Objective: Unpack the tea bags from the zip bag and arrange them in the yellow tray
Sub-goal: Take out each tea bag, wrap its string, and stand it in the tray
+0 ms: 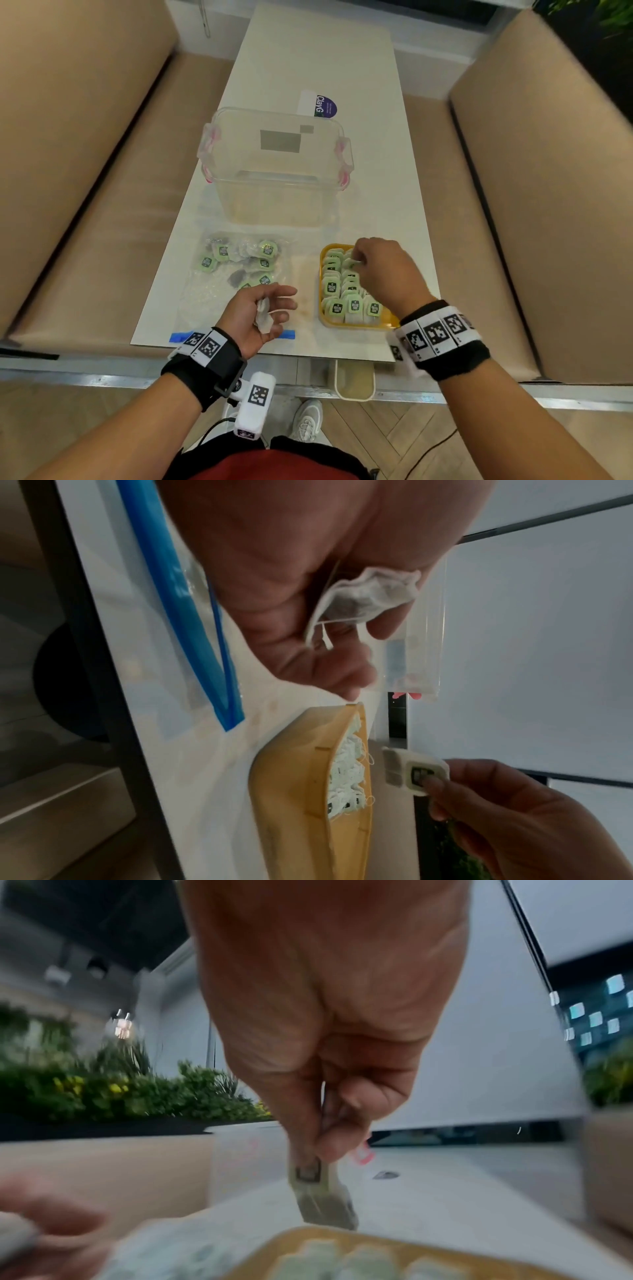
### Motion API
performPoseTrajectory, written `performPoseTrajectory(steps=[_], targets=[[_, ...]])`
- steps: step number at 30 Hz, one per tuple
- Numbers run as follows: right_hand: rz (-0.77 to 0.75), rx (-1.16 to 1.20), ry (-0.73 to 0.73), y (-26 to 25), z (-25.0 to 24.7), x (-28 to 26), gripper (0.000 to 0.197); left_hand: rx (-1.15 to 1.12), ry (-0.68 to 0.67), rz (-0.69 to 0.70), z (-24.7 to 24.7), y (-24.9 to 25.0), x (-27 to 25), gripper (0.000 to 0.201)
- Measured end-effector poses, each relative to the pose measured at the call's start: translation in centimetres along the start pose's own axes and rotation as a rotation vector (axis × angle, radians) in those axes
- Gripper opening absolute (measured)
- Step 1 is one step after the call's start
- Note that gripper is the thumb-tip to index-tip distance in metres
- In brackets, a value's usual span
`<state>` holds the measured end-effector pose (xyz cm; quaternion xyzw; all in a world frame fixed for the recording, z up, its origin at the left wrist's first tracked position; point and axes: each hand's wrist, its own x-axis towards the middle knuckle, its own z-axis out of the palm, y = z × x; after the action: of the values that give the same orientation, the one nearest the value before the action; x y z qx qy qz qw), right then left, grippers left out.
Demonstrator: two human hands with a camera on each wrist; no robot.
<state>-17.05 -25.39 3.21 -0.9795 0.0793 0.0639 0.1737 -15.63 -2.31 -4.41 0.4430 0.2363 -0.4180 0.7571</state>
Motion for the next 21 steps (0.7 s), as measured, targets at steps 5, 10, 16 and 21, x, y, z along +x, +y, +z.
performPoseTrajectory(steps=[5,10,16,21], targets=[[0.160,-0.078,0.006,4.1,-3.3,-0.4,0.007,0.263,0.120,0.077,-1.0,-0.7,0.6,0.039],[0.250,-0.083,-0.038,7.6,-4.0,-0.2,0.010,0.434,0.220,0.206,-1.0,-1.2,0.6,0.029],[0.259,-0.075,-0.086,9.1,-2.8,0.1,0.017,0.614,0.317,0.286,-0.8,-1.4,0.6,0.034],[0.240,-0.072,-0.152,8.9,-1.2,0.5,0.021,0.756,0.327,0.343,-1.6,-1.8,1.1,0.041]])
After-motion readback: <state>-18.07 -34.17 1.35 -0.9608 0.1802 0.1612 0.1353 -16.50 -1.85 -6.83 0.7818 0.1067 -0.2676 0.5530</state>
